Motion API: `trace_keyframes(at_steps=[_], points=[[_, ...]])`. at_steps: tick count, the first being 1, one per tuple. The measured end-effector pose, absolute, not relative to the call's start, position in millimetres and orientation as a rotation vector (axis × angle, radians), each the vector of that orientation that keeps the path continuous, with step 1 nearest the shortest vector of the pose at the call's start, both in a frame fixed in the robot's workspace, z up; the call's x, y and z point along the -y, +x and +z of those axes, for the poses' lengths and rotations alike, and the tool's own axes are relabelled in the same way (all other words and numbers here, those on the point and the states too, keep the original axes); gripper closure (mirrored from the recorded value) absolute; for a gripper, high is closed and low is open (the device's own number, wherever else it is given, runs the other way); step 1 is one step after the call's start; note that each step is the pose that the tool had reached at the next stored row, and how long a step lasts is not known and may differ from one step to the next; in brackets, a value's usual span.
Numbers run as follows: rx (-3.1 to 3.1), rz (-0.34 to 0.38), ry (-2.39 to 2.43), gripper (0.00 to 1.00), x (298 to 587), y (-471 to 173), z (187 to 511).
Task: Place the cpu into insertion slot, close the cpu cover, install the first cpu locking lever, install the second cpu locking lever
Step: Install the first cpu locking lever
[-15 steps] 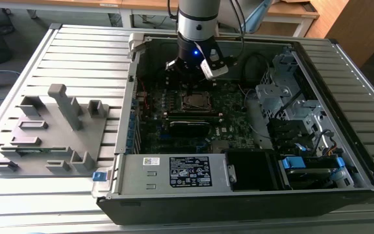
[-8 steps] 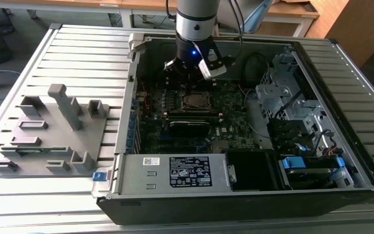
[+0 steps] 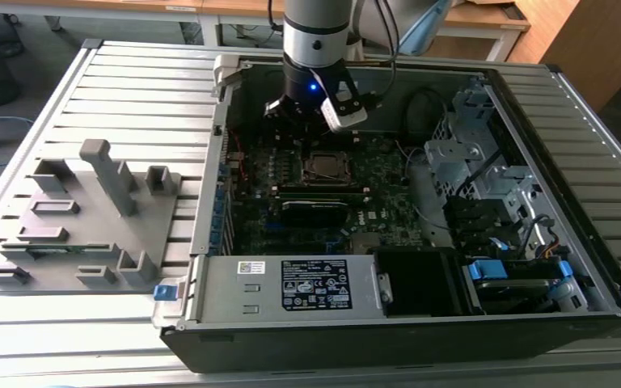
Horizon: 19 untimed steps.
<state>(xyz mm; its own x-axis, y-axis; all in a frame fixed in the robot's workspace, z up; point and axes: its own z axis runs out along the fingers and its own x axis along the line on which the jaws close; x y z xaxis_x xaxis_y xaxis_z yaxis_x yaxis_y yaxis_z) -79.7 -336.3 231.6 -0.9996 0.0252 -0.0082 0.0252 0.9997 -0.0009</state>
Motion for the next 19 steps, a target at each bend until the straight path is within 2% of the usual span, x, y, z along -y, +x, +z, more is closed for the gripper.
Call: trace_keyframes(at_steps=[19], points=[[-3.125, -0.001, 0.039, 0.89, 336.3, -92.8, 231.5]])
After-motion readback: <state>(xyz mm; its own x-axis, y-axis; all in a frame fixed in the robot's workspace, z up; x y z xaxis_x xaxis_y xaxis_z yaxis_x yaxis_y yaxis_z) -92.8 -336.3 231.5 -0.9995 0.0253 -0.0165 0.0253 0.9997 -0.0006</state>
